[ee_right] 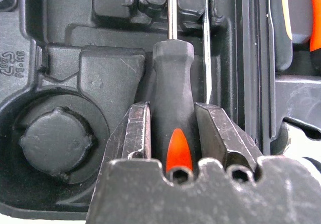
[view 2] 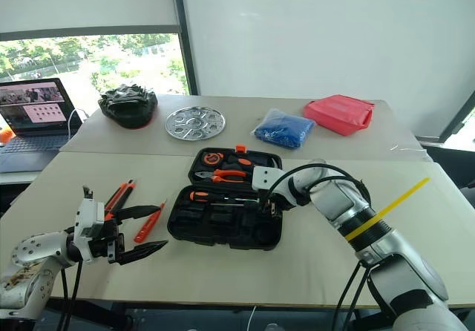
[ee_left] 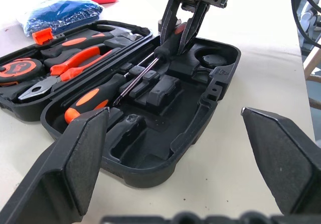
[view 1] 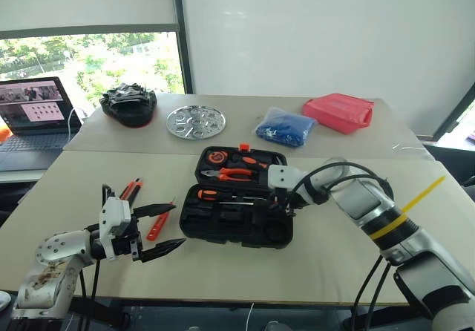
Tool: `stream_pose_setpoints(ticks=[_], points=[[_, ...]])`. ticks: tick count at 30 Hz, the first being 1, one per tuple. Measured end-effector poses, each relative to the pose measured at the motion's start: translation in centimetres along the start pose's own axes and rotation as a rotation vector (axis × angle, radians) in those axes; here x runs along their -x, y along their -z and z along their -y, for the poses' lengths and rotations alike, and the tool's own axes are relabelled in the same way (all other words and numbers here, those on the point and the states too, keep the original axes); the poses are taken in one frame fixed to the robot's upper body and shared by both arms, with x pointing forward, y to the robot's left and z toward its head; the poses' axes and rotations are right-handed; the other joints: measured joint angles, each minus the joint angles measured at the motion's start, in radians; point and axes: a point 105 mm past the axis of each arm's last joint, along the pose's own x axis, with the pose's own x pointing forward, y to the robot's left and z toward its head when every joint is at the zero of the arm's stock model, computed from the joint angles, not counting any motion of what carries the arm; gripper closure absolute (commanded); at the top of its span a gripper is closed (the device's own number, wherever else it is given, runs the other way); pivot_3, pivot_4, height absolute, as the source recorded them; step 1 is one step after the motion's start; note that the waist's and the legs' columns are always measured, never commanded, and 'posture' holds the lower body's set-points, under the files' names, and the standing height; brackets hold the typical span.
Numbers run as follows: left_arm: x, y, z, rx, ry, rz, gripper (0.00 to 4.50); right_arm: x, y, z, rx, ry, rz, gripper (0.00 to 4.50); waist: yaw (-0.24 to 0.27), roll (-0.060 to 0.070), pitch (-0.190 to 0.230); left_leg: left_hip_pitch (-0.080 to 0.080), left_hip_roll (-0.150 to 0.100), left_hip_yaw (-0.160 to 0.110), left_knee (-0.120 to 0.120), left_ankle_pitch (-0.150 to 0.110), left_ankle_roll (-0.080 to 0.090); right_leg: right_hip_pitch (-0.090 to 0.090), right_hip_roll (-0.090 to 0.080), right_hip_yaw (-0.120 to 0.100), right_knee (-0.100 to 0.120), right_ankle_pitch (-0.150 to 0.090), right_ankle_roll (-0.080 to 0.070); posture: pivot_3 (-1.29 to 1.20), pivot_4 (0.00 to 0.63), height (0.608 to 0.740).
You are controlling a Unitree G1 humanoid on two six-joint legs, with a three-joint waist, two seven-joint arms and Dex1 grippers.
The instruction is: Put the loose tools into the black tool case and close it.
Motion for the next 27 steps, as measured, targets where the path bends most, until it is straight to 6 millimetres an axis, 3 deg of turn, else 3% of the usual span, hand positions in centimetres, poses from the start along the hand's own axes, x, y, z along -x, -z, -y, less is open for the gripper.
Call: stream_pose_setpoints(ticks=[5, 7, 11, 21, 24, 27], points=[[0.0, 0.0, -0.1, -0.001, -0.002, 0.000, 0.00, -0.2, 0.2, 0.2, -0.022, -0.004, 0.014, 3.51, 0.000, 0.000, 0.000, 0.003, 0.000, 0.000, 0.000, 0.000, 0.000, 0.003, 0.000, 0.000, 0.001, 0.000, -0.001, 0.00, 0.150, 0.740], [0.0, 0.0, -0.1, -0.003, -0.003, 0.001, 0.00, -0.2, 0.2, 0.2, -0.021, -0.009, 0.028, 2.51, 0.001, -0.001, 0.000, 0.004, 0.000, 0.000, 0.000, 0.000, 0.000, 0.003, 0.000, 0.000, 0.001, 0.000, -0.001, 0.00, 0.150, 0.740], [0.1, 0.0, -0.1, -0.009, -0.005, 0.000, 0.00, 0.0, -0.2, 0.6, -0.015, 0.003, 0.107, 1.27, 0.001, 0.000, 0.000, 0.001, 0.000, 0.000, 0.000, 0.000, -0.001, 0.000, 0.000, -0.001, 0.001, 0.000, -0.001, 0.00, 0.150, 0.740], [0.3, 0.3, -0.3, -0.001, -0.014, -0.008, 0.00, 3.1, -2.2, 0.5, 0.009, -0.053, 0.303, 1.27, 0.004, 0.000, 0.000, 0.000, 0.000, -0.001, -0.001, 0.000, 0.000, 0.000, -0.001, -0.004, 0.000, 0.000, -0.001, 0.00, 0.150, 0.740], [0.4, 0.5, -0.4, 0.008, -0.020, -0.011, 0.00, 2.8, -1.9, 0.2, -0.023, -0.041, 0.341, 1.95, 0.004, 0.001, 0.001, 0.000, 0.000, -0.001, -0.001, 0.000, -0.001, 0.000, -0.001, -0.004, 0.000, 0.000, -0.001, 0.00, 0.150, 0.740], [0.4, 0.5, -0.5, 0.009, -0.021, -0.011, 0.00, 2.8, -1.6, 0.1, -0.020, -0.036, 0.345, 2.97, 0.004, 0.001, 0.001, -0.001, 0.000, -0.001, 0.000, 0.000, -0.001, 0.000, -0.001, -0.004, 0.000, 0.000, -0.001, 0.00, 0.150, 0.740]])
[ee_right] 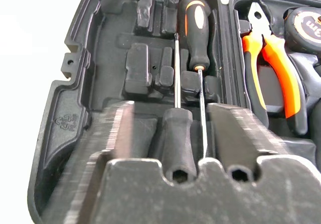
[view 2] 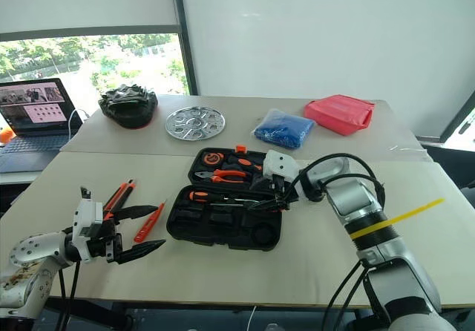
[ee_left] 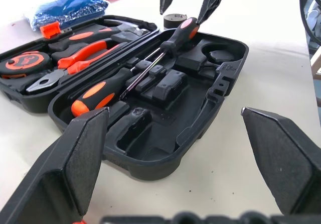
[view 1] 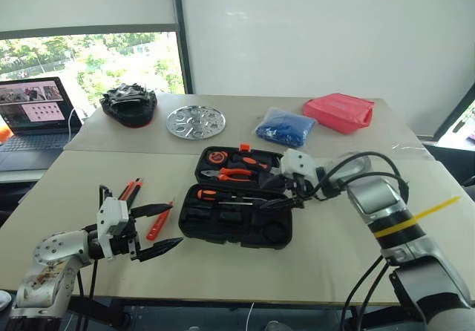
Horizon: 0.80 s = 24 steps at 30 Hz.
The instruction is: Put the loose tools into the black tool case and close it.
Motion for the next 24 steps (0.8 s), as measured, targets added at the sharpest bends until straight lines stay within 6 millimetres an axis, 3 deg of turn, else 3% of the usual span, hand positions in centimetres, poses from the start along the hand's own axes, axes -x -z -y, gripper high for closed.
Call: stream_pose_setpoints(ticks=[4, 5, 16, 24], points=[[0.0, -0.1, -0.1, -0.006, 0.001, -0.004, 0.00, 1.8, 1.0, 0.5, 0.049, 0.035, -0.080, 4.35, 0.000, 0.000, 0.000, 0.000, 0.000, 0.000, 0.000, 0.000, 0.000, 0.000, 0.000, 0.000, -0.001, 0.000, 0.000, 0.00, 0.150, 0.740], [0.0, -0.1, -0.1, -0.006, 0.001, -0.004, 0.00, 1.9, 1.2, 0.5, 0.051, 0.038, -0.088, 4.43, 0.000, 0.000, 0.000, 0.000, 0.000, 0.000, 0.000, 0.000, 0.000, 0.000, 0.000, 0.000, -0.001, 0.000, 0.000, 0.00, 0.150, 0.740], [0.2, 0.2, 0.0, 0.006, -0.009, -0.011, 0.00, 3.0, 3.2, 0.8, 0.055, 0.070, -0.187, 4.43, 0.000, 0.001, 0.000, 0.000, 0.000, 0.000, 0.000, 0.000, 0.000, 0.000, 0.000, 0.000, 0.000, 0.000, 0.000, 0.00, 0.150, 0.740], [0.2, 0.2, 0.0, 0.006, -0.019, -0.012, 0.00, 1.0, 2.5, 0.4, 0.064, 0.041, -0.137, 4.43, -0.001, 0.001, 0.000, 0.001, 0.000, 0.000, 0.000, 0.000, 0.000, 0.001, 0.000, 0.000, 0.000, 0.000, 0.000, 0.00, 0.150, 0.740]])
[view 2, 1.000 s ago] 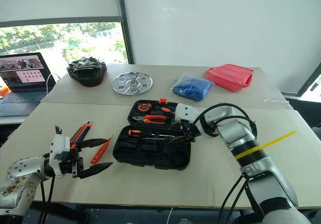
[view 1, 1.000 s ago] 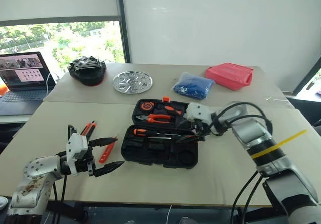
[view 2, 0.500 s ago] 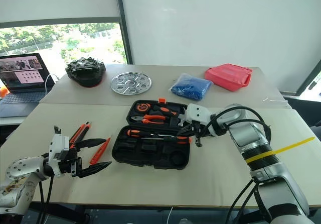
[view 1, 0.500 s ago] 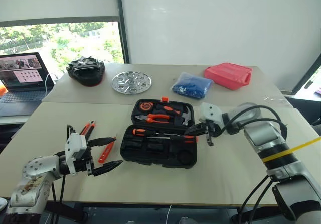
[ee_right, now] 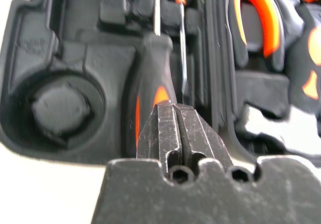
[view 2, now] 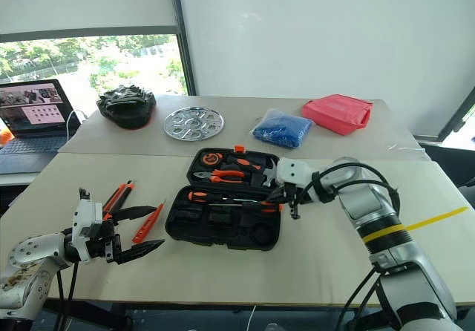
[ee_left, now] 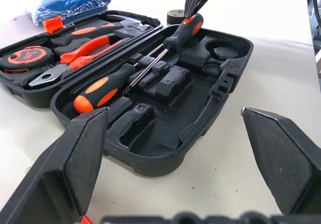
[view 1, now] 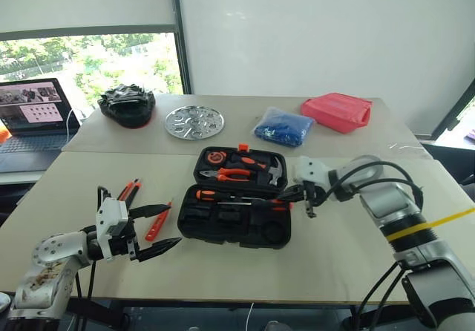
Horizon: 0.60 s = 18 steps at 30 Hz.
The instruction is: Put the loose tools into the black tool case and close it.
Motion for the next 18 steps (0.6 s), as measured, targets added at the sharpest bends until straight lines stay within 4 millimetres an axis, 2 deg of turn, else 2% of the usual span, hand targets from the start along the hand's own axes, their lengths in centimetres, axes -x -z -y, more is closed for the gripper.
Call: stream_pose_setpoints(ticks=[6, 10, 14, 16, 18], points=[[0.0, 0.0, 0.0, 0.000, -0.006, -0.001, 0.00, -2.2, -1.0, -0.3, 0.001, -0.009, 0.054, 4.43, -0.002, 0.000, 0.000, 0.000, 0.000, 0.000, 0.000, 0.000, 0.000, 0.000, 0.000, 0.000, 0.001, 0.000, 0.000, 0.00, 0.150, 0.740], [0.0, 0.0, -0.1, -0.001, -0.009, 0.000, 0.00, -1.9, -0.9, -0.3, 0.012, -0.006, 0.054, 4.43, 0.001, 0.000, 0.000, 0.000, 0.000, 0.000, 0.000, 0.000, 0.000, -0.001, 0.000, 0.000, 0.000, 0.000, 0.000, 0.00, 0.150, 0.740], [-0.1, -0.1, -0.1, -0.003, -0.010, 0.001, 0.00, 0.9, -0.5, 0.4, 0.034, 0.034, 0.015, 4.43, 0.009, 0.001, 0.001, -0.001, 0.000, 0.000, 0.000, 0.000, 0.000, -0.001, -0.001, -0.001, 0.000, 0.000, 0.000, 0.00, 0.150, 0.740], [-0.1, -0.1, -0.2, -0.005, -0.010, 0.001, 0.00, 2.5, 0.5, 0.5, 0.027, 0.061, -0.025, 4.43, 0.010, 0.001, 0.001, -0.001, 0.000, 0.000, 0.000, 0.000, 0.000, -0.001, -0.001, -0.001, -0.001, 0.000, 0.000, 0.00, 0.150, 0.740], [-0.1, -0.1, -0.2, -0.005, -0.010, 0.001, 0.00, 3.2, 1.8, 0.1, -0.003, 0.061, -0.063, 4.43, 0.009, 0.001, 0.001, -0.001, 0.000, 0.000, 0.000, 0.000, 0.000, -0.001, -0.001, -0.001, -0.001, 0.000, 0.000, 0.00, 0.150, 0.740]])
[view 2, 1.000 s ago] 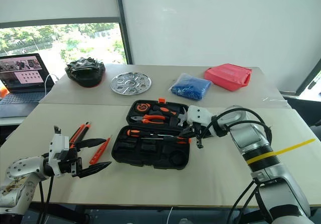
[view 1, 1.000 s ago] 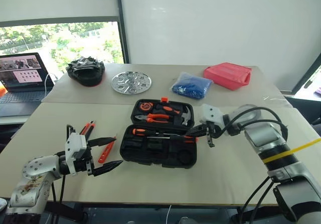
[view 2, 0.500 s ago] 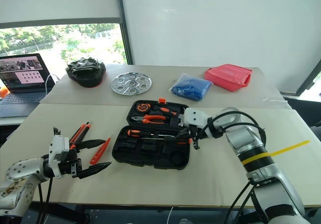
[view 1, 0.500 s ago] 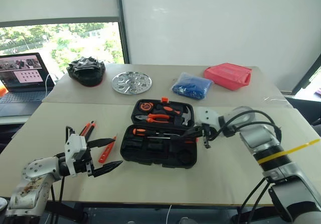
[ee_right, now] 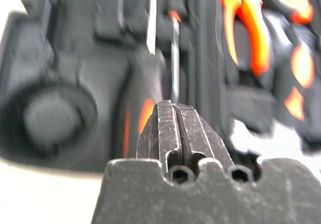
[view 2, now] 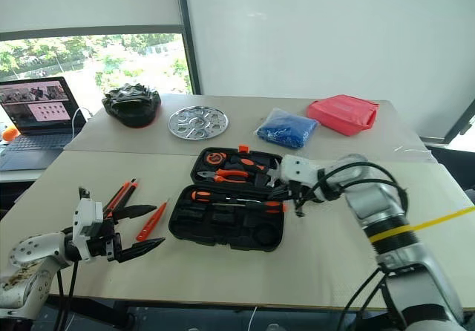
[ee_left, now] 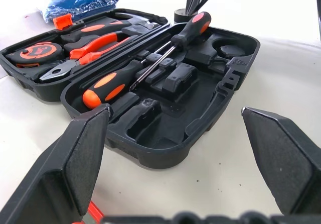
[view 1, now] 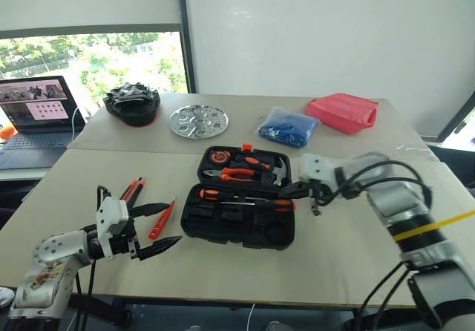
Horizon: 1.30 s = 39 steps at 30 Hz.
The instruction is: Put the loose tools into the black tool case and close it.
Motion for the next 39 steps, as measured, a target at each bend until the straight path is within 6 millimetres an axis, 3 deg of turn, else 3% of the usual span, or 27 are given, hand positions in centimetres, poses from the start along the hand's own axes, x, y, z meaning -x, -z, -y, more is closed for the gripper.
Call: stream_pose_setpoints(ticks=[5, 10, 19, 27, 39], points=[[-0.2, -0.3, -0.2, -0.012, 0.002, 0.007, 0.00, 0.0, 1.5, -0.8, -0.039, -0.013, -0.030, 4.43, -0.012, 0.000, 0.000, 0.001, 0.000, 0.001, 0.000, 0.000, 0.000, 0.000, 0.001, 0.001, 0.001, 0.000, 0.000, 0.00, 0.150, 0.740], [-0.2, -0.5, -0.3, -0.016, 0.003, 0.010, 0.00, -0.5, 1.3, -1.0, -0.055, -0.017, -0.017, 4.43, -0.011, 0.000, 0.000, 0.001, 0.000, 0.000, 0.000, 0.000, 0.000, 0.000, 0.001, 0.001, 0.001, 0.000, 0.000, 0.00, 0.150, 0.740], [-0.2, -0.4, 0.0, -0.013, 0.003, 0.005, 0.00, -1.7, -0.5, -0.6, -0.031, -0.013, 0.048, 4.43, -0.009, 0.001, 0.000, 0.001, 0.000, 0.000, 0.000, 0.000, 0.000, 0.000, 0.001, 0.001, 0.001, 0.000, 0.000, 0.00, 0.150, 0.740], [-0.1, -0.3, 0.1, -0.011, 0.003, 0.001, 0.00, -5.2, -3.7, -1.3, 0.002, -0.058, 0.137, 4.43, -0.010, 0.001, 0.000, 0.001, 0.000, 0.000, 0.000, 0.000, 0.000, 0.000, 0.001, 0.001, 0.002, 0.000, 0.000, 0.00, 0.150, 0.740], [-0.2, -0.3, 0.2, -0.013, -0.007, -0.001, 0.00, -7.5, -4.0, -0.9, 0.001, -0.061, 0.105, 4.43, -0.009, 0.001, 0.001, 0.001, 0.000, 0.000, 0.000, 0.000, 0.000, 0.000, 0.001, 0.000, 0.002, 0.000, -0.001, 0.00, 0.150, 0.740]])
